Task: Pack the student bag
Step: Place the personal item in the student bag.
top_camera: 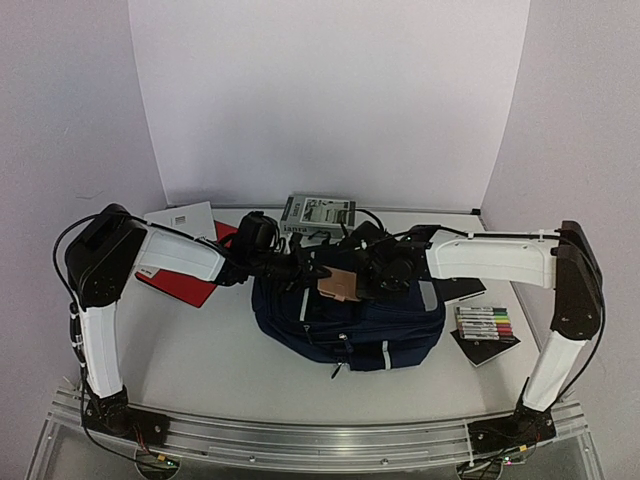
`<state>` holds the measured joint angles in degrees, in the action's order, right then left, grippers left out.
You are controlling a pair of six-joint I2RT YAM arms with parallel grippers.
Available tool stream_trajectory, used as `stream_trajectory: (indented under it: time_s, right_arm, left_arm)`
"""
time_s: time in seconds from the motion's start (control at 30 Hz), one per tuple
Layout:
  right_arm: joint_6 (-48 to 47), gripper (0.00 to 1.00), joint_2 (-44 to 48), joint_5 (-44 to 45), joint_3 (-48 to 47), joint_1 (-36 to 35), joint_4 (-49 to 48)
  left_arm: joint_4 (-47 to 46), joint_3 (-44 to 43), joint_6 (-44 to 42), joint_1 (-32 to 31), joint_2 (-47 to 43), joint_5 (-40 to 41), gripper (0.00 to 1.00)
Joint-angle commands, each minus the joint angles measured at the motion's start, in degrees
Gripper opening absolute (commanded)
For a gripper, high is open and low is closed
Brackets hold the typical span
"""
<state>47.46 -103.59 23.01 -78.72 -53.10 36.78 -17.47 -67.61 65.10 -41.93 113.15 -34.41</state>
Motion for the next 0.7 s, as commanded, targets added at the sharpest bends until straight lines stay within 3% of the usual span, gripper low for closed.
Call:
stream_trajectory:
  time_s: [0.0,0.4,0.67]
  right_arm:
    - [2.06,0.0,3.69,3.59,-1.63,-0.1,-5.84]
    - [3.7,0.0,3.4,4.78,-1.09,0.98,-5.85]
    - [1.67,0.0,3.98,1.29,-0.6,1.08,-8.68]
  left_arm:
    - [1.12,0.9,1.88,-1.89,-2.46,-1.34,0.0]
    - [2.72,3.93,2.75,-3.12,-6.97,0.56,0.0]
    - [-0.78,2.51,4.12,-3.44,-3.62,-0.63,0.0]
